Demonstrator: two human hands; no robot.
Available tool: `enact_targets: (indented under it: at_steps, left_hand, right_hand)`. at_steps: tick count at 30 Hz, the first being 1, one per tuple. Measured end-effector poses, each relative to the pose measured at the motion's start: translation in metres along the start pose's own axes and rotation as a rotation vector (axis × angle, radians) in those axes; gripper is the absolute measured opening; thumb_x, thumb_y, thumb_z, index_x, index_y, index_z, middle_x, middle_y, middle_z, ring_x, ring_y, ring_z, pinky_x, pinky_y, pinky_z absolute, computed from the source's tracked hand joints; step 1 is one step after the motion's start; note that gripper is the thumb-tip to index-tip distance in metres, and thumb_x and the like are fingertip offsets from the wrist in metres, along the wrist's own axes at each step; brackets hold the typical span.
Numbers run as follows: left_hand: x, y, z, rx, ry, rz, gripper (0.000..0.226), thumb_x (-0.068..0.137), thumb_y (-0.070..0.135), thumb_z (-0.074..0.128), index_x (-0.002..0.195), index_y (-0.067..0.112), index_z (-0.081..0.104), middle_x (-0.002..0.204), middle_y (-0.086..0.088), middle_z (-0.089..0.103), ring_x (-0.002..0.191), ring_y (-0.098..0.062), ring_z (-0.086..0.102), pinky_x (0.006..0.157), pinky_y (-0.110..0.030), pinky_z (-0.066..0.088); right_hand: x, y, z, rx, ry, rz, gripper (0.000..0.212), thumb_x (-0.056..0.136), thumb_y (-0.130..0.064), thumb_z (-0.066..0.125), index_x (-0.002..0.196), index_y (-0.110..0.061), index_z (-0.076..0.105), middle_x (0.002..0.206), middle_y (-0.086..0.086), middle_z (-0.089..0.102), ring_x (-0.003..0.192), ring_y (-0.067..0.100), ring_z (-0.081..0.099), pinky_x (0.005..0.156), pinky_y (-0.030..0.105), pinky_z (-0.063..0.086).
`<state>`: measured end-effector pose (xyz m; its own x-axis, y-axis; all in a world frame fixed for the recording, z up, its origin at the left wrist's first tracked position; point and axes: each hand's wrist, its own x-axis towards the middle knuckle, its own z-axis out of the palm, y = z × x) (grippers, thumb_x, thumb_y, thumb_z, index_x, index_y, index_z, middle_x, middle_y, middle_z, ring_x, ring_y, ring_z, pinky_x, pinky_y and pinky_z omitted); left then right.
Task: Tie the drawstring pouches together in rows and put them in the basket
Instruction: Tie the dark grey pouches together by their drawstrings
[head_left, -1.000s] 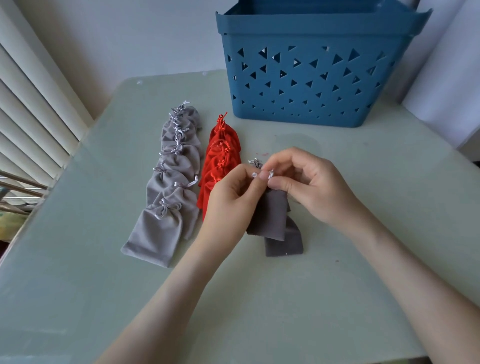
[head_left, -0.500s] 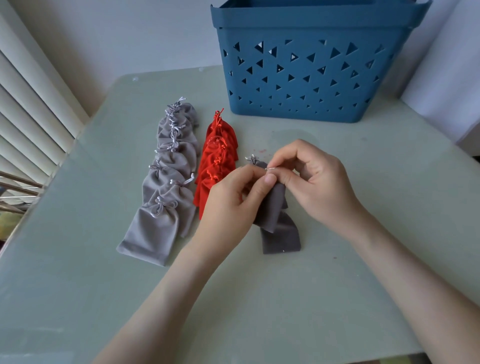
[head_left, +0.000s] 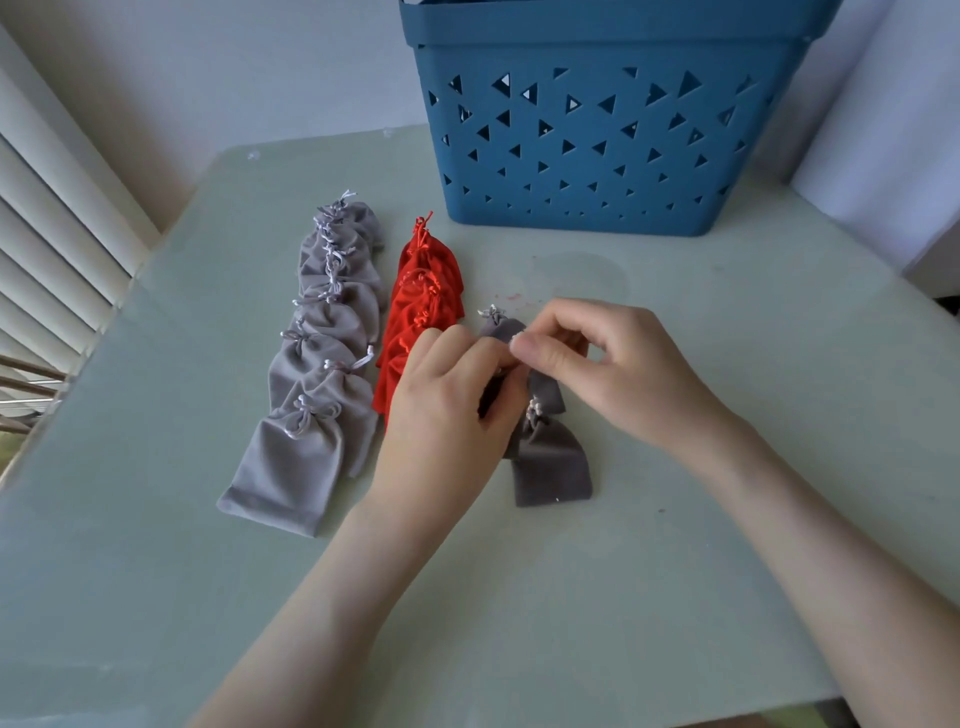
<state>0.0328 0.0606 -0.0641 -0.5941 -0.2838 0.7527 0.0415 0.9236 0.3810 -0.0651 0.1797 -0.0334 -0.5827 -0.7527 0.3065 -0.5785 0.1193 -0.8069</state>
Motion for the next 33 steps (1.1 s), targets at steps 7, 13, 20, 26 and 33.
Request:
enact_targets:
  at_steps: [7,13,20,26,33]
  left_hand:
    - [-0.002,-0.003,0.004,0.005,-0.048,0.037,0.013,0.086,0.016,0.063,0.083,0.006,0.071,0.071,-0.008,0.056,0.07,-0.021,0.046,0.068,-0.028,0.04]
    - [0.0,0.002,0.001,-0.161,-0.132,-0.157,0.027,0.093,0.025,0.053,0.075,0.009,0.066,0.067,-0.001,0.047,0.065,-0.014,0.043,0.061,-0.022,0.032]
    - [0.006,0.006,-0.008,-0.409,-0.109,-0.424,0.02,0.092,0.024,0.051,0.081,0.021,0.068,0.075,-0.004,0.056,0.072,-0.007,0.051,0.067,-0.017,0.038]
    - [0.013,-0.001,-0.015,-0.89,-0.346,-0.638,0.01,0.084,0.029,0.07,0.082,0.02,0.073,0.095,-0.018,0.061,0.087,-0.016,0.058,0.08,-0.025,0.048]
    - [0.013,0.0,-0.017,-0.789,-0.394,-0.666,0.024,0.086,0.019,0.068,0.068,0.007,0.059,0.063,-0.012,0.053,0.062,-0.017,0.045,0.059,-0.027,0.037]
  right_hand:
    - [0.003,0.008,0.0,-0.066,0.036,-0.076,0.014,0.09,-0.02,0.057,0.077,-0.014,0.059,0.073,-0.007,0.059,0.071,0.008,0.053,0.067,0.023,0.043]
    - [0.004,0.004,0.005,0.099,-0.004,-0.072,0.01,0.091,-0.022,0.054,0.085,-0.014,0.056,0.076,-0.009,0.061,0.075,0.009,0.055,0.073,0.023,0.044]
    - [0.001,0.002,-0.002,0.367,-0.342,0.183,0.025,0.099,-0.015,0.043,0.113,-0.029,0.058,0.082,-0.023,0.067,0.073,-0.012,0.057,0.067,0.004,0.04]
    - [0.003,0.004,-0.004,0.231,-0.229,0.171,0.008,0.091,-0.022,0.059,0.09,-0.018,0.066,0.076,-0.005,0.063,0.073,0.011,0.055,0.072,0.033,0.046]
    - [0.005,0.011,-0.008,-0.006,-0.074,0.174,0.012,0.088,-0.024,0.066,0.078,-0.017,0.066,0.074,0.002,0.066,0.067,0.011,0.056,0.07,0.025,0.046]
